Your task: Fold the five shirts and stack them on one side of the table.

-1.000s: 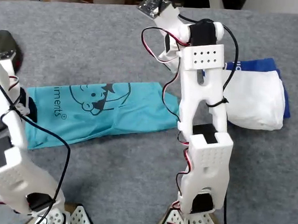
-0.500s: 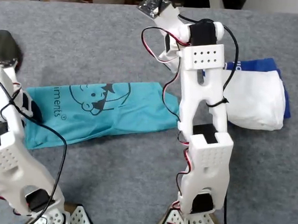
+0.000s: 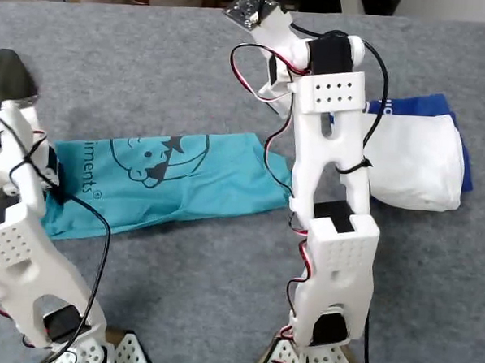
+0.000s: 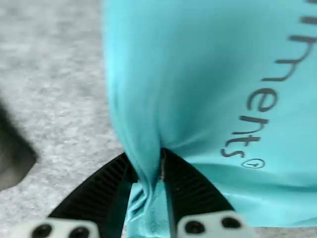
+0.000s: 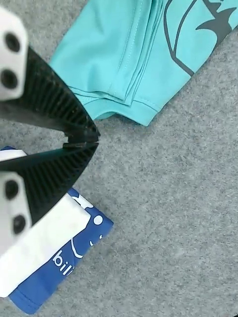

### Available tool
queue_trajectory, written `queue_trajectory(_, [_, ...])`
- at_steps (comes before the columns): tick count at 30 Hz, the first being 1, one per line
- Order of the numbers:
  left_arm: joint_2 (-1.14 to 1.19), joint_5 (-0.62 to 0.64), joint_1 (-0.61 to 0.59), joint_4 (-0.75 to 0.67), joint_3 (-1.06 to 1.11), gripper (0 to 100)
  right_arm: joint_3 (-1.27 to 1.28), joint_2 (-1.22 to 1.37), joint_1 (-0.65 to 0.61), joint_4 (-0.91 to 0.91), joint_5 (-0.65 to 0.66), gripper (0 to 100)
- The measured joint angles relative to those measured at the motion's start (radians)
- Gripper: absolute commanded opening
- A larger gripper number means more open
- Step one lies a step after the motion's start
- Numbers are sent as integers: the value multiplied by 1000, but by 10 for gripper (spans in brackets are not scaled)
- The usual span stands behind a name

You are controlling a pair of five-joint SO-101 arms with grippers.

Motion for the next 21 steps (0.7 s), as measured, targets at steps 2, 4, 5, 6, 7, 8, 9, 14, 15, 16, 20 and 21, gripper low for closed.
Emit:
queue_trajectory(2, [9, 26, 29, 34, -29, 18, 0, 0, 0, 0, 0, 2])
queue_trajectory(4, [8, 43, 58, 69, -52, 18, 0, 0, 0, 0, 0, 2])
queue_trajectory(5, [12, 48, 75, 98, -75, 18, 0, 0, -2, 0, 0, 2])
queue_trajectory(6, [17, 52, 92, 135, -94, 18, 0, 0, -2, 0, 0, 2])
queue_trajectory(7, [20, 54, 112, 178, -114, 18, 0, 0, -2, 0, 0, 2])
queue_trajectory(8, [23, 54, 138, 213, -143, 18, 0, 0, 0, 0, 0, 2])
queue_trajectory(9, [23, 55, 166, 244, -169, 18, 0, 0, 3, 0, 0, 2])
queue_trajectory(14, [21, 178, 315, 282, -229, 18, 0, 0, 48, 0, 0, 2])
queue_trajectory(15, [21, 189, 351, 284, -233, 18, 0, 0, 57, 0, 0, 2])
queue_trajectory(16, [20, 199, 393, 284, -235, 18, 0, 0, 68, 0, 0, 2])
queue_trajectory(20, [5, 305, 560, 284, -255, 18, 0, 0, 109, 0, 0, 2])
queue_trajectory(21, [5, 334, 606, 284, -267, 18, 0, 0, 120, 0, 0, 2])
